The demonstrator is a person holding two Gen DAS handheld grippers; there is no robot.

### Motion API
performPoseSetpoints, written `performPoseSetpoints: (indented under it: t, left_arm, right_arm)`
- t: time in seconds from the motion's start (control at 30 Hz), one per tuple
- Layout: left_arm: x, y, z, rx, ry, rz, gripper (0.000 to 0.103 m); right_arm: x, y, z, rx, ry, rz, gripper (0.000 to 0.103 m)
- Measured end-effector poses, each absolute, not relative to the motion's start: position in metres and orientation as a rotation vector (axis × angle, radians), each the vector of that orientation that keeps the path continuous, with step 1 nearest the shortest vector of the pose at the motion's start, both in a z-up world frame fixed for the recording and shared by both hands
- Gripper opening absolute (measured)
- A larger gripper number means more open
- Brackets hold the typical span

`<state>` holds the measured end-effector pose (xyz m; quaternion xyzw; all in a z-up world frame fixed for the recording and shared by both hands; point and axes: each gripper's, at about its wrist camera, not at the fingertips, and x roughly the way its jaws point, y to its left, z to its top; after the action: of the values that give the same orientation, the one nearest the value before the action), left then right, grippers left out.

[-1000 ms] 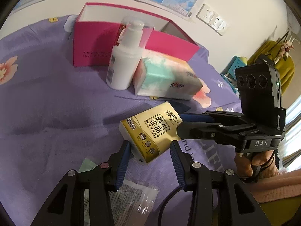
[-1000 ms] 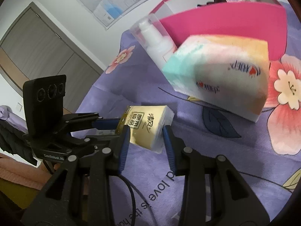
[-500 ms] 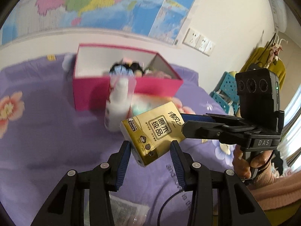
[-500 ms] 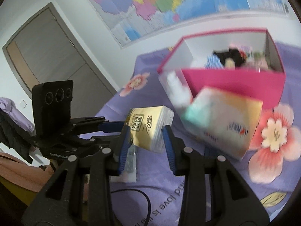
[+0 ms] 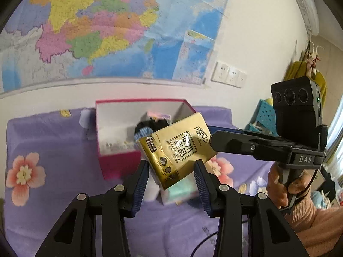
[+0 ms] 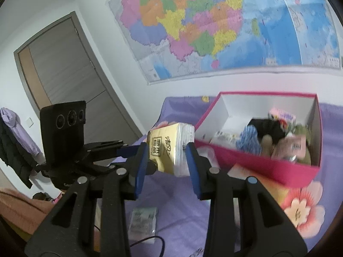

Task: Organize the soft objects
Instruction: 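Lift the yellow packet and carry it over the pink box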

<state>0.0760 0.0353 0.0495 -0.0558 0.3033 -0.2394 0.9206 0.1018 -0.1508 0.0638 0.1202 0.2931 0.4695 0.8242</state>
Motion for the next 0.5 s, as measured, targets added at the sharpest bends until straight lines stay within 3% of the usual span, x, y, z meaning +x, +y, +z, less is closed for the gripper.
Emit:
performPoseSetpoints:
  t: [0.5]
  left_arm:
    - [0.151,0.052,0.04,-0.183,0.688,-0.453,0.043]
  right_arm:
    - [0.184,-0.133,0.045,0.31,0.706,0.907,0.039]
